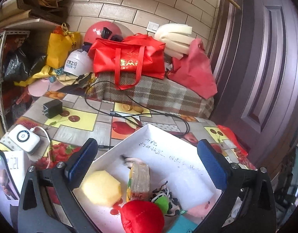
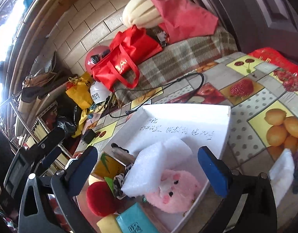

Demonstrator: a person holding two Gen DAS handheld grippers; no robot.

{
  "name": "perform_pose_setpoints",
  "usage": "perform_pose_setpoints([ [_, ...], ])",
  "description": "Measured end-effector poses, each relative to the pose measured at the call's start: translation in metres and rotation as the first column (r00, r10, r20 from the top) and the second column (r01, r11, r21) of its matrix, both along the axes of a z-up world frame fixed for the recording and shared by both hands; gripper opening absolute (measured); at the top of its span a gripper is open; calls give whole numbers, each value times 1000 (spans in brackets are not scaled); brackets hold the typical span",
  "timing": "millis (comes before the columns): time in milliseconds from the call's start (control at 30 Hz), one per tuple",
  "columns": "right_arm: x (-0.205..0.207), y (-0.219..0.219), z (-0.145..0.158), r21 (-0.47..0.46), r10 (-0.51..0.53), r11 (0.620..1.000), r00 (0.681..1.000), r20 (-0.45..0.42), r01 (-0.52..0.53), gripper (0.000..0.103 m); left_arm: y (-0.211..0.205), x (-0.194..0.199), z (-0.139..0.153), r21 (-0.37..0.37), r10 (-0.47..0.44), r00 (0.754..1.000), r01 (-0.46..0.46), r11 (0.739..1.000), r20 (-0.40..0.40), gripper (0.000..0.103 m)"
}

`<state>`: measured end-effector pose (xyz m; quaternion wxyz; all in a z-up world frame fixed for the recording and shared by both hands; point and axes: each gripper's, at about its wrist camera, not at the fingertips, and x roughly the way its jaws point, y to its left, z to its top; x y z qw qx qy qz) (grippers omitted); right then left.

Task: Organize soft objects
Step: 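Move both tools back toward the white sock and blue cloth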

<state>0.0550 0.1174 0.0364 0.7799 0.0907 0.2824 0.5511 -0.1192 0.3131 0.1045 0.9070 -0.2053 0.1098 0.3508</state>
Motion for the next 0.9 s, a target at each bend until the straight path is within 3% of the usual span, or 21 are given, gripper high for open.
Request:
perform_pose_setpoints([
  [300, -15, -32, 11, 42, -88, 996, 983, 161, 82, 103, -13, 1, 12, 40, -5, 1000, 6, 999, -6, 103],
  [433, -20, -39, 10, -10, -204, 977, 944, 261, 213, 103, -22, 2, 19, 56, -29, 1000, 29, 998, 2, 103],
  [700, 6, -93, 8, 68, -287, 957, 901, 324, 281, 103, -48, 4, 32, 84, -121, 989, 114, 990, 84, 103],
  [800, 32, -125, 7, 64, -386, 918, 841, 379, 392, 103, -64, 20, 23, 52, -212, 971, 207, 977, 109, 103],
  [900, 52, -151, 4, 80, -469, 874, 789, 396, 479, 103, -91, 44, 6, 41, -278, 958, 275, 961, 75, 103],
])
